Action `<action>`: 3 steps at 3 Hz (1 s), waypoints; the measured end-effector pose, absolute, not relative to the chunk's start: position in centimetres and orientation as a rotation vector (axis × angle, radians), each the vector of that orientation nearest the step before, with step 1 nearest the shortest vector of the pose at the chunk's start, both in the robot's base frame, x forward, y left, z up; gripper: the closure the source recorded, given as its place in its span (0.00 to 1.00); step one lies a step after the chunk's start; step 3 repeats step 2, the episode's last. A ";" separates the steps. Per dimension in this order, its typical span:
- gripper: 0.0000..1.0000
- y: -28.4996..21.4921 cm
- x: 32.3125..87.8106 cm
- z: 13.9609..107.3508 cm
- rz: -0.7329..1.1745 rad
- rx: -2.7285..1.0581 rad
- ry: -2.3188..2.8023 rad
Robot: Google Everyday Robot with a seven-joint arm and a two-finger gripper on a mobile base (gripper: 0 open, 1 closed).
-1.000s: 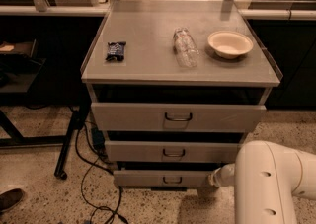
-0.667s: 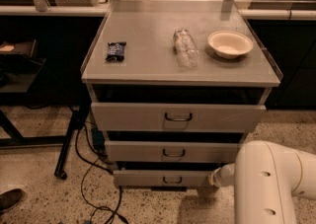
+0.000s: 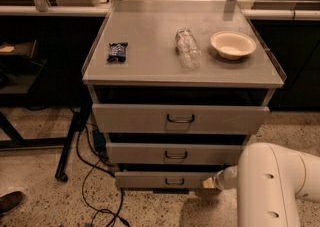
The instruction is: Close bottom drawer
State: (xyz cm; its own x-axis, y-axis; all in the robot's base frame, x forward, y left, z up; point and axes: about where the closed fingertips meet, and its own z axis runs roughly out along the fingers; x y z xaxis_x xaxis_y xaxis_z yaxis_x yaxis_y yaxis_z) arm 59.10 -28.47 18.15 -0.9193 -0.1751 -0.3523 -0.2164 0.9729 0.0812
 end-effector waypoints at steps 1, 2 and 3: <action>0.00 -28.5 59.1 18.2 0.168 -0.284 2.772; 0.00 -28.5 59.1 18.1 0.168 -0.284 2.772; 0.00 -28.5 59.1 18.1 0.168 -0.284 2.772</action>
Offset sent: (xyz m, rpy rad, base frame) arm 0.0000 0.0000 0.0000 0.0000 0.0000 0.0000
